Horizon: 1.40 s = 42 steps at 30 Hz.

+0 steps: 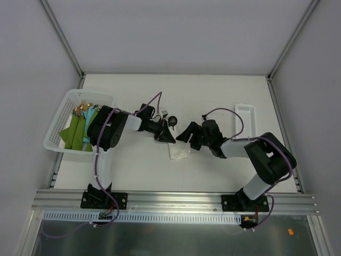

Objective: Place the utensils on the paper napkin and roll it up

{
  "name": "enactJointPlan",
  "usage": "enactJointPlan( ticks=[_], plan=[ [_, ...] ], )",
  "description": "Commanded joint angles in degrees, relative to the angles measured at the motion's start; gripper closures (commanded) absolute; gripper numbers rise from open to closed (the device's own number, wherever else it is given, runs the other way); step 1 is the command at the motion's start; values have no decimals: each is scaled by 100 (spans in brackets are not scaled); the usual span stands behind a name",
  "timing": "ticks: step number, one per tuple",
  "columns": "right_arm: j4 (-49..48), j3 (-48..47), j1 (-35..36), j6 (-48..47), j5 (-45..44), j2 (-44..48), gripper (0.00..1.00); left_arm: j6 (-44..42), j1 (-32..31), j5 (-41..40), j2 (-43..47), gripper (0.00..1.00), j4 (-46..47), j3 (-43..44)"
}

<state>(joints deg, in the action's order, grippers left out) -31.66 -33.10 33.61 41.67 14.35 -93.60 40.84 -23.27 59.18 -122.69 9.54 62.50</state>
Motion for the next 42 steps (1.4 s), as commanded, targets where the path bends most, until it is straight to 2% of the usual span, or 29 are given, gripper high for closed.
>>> enactJointPlan(
  ticks=[1, 5, 12, 15, 20, 22, 29, 31, 42],
  plan=[
    [309, 137, 155, 25, -46, -123, 30, -296, -55, -820, -378, 95, -374, -89],
    [458, 190, 287, 8, -397, 131, 40, -305, -64, -838, -352, 95, -374, -115],
    [1845, -249, 489, -396, -1337, 878, 42, -322, -73, -838, -343, 95, -374, -142],
    [2023, -354, 498, -554, -1611, 1063, 45, -322, -81, -838, -352, 95, -374, -142],
    [1971, -522, 515, -643, -1541, 915, 65, -340, -82, -838, -343, 95, -374, -150],
    [1901, -557, 524, -634, -1497, 826, 69, -340, -82, -838, -343, 95, -374, -159],
    [1549, -662, 551, -546, -1216, 615, 96, -349, -90, -864, -360, 96, -374, -159],
    [1391, -680, 559, -502, -1163, 598, 100, -340, -90, -864, -369, 96, -374, -159],
    [688, -829, 595, -116, -513, 308, 100, -366, -90, -882, -387, 97, -392, -168]
  ],
)
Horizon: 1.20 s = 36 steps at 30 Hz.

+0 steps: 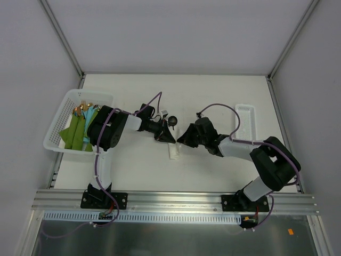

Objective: Place the utensils on the paper napkin and roll it up

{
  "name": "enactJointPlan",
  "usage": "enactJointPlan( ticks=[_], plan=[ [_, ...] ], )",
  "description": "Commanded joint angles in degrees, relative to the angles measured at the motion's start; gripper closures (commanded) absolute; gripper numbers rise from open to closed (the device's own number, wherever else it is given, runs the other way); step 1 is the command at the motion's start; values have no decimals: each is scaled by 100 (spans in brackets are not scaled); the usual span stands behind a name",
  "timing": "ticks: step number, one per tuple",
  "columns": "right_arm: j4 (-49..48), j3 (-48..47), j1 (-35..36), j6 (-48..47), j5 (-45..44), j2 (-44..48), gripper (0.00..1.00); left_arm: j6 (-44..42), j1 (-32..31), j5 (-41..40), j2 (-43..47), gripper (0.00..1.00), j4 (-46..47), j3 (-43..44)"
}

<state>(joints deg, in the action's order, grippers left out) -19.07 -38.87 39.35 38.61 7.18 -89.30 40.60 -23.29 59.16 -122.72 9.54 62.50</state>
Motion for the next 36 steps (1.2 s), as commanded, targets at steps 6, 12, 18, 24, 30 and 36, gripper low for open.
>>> enactJointPlan(
  ticks=[6, 12, 18, 24, 30, 36],
  plan=[
    [-1002, -261, 20, 471, 626, -579, 100, -333, -88, -888, -420, 97, -409, -150],
    [-1266, -226, 28, 639, 776, -888, 100, -342, -88, -915, -411, 98, -427, -142],
    [-1152, -50, -50, 639, 627, -888, 100, -377, -79, -888, -244, 98, -462, -177],
    [-590, -146, -68, 411, 627, -931, 100, -377, -88, -871, -147, 98, -471, -203],
    [-81, -217, -68, 270, 548, -1046, 100, -369, -79, -879, -42, 98, -479, -221],
    [201, -200, -77, 191, 398, -1116, 100, -360, -79, -827, 169, 97, -479, -273]
  ],
)
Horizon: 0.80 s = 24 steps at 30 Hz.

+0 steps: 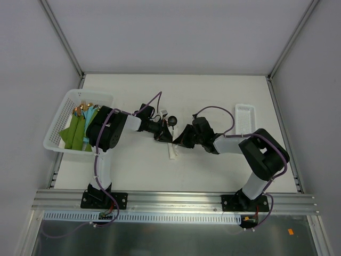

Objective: Place the utensils on the paper napkin and roll it up

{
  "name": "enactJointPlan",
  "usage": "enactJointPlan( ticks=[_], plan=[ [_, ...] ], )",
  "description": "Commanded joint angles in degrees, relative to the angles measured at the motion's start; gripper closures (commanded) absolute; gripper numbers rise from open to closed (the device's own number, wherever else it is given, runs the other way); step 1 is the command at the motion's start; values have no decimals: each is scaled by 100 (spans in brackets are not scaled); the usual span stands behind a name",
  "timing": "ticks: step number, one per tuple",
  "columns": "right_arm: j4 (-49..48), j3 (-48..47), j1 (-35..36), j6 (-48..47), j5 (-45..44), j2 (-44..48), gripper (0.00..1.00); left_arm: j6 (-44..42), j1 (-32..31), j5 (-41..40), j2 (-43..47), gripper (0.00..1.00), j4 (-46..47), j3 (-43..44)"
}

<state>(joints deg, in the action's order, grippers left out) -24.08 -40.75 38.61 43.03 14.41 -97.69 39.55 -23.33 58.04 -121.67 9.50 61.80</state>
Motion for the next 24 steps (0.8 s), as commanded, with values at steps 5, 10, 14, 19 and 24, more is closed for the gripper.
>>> enactJointPlan(
  ticks=[5, 10, 14, 19, 24],
  plan=[
    [825, -12, -20, -242, -360, -321, 100, -229, -57, -645, 152, 96, -466, -221],
    [1001, 32, -64, -277, -431, -303, 100, -185, -40, -522, 292, 94, -414, -265],
    [1063, 41, -73, -295, -457, -303, 100, -88, -13, -355, 389, 94, -212, -300],
    [1151, 15, -82, -304, -475, -295, 100, 88, 22, -144, 503, 93, 262, -458],
    [1221, 15, -82, -330, -501, -286, 100, 246, 74, 32, 609, 93, 553, -564]
  ],
)
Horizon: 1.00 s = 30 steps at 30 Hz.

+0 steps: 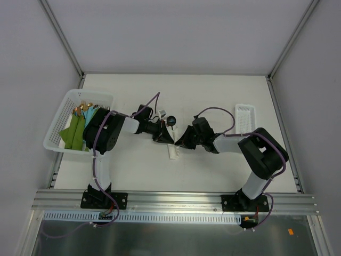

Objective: Place the utensils on the paper napkin and roll it up

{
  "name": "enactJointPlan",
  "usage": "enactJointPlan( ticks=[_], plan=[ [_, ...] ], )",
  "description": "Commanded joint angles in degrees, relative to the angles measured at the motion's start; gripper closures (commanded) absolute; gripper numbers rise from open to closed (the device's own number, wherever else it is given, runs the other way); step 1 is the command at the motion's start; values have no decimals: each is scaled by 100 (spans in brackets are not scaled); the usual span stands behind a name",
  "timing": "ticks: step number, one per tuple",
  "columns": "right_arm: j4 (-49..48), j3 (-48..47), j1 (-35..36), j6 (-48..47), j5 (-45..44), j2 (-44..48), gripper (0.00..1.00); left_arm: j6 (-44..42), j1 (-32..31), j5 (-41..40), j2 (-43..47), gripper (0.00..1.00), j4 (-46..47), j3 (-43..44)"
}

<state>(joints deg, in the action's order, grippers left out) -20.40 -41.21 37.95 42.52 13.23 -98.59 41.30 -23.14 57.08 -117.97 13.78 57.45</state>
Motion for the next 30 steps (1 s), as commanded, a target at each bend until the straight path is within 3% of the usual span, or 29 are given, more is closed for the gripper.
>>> enactJointPlan(
  ticks=[1, 12, 30],
  plan=[
    [854, 61, -16, -271, -383, -196, 100, 80, 72, 145, 266, 93, 160, -164],
    [898, 17, -25, -280, -366, -196, 100, 159, 230, 190, 152, 94, 389, -278],
    [1003, -493, 89, -403, -128, 129, 100, -350, 231, -452, -367, 99, -235, -208]
  ],
)
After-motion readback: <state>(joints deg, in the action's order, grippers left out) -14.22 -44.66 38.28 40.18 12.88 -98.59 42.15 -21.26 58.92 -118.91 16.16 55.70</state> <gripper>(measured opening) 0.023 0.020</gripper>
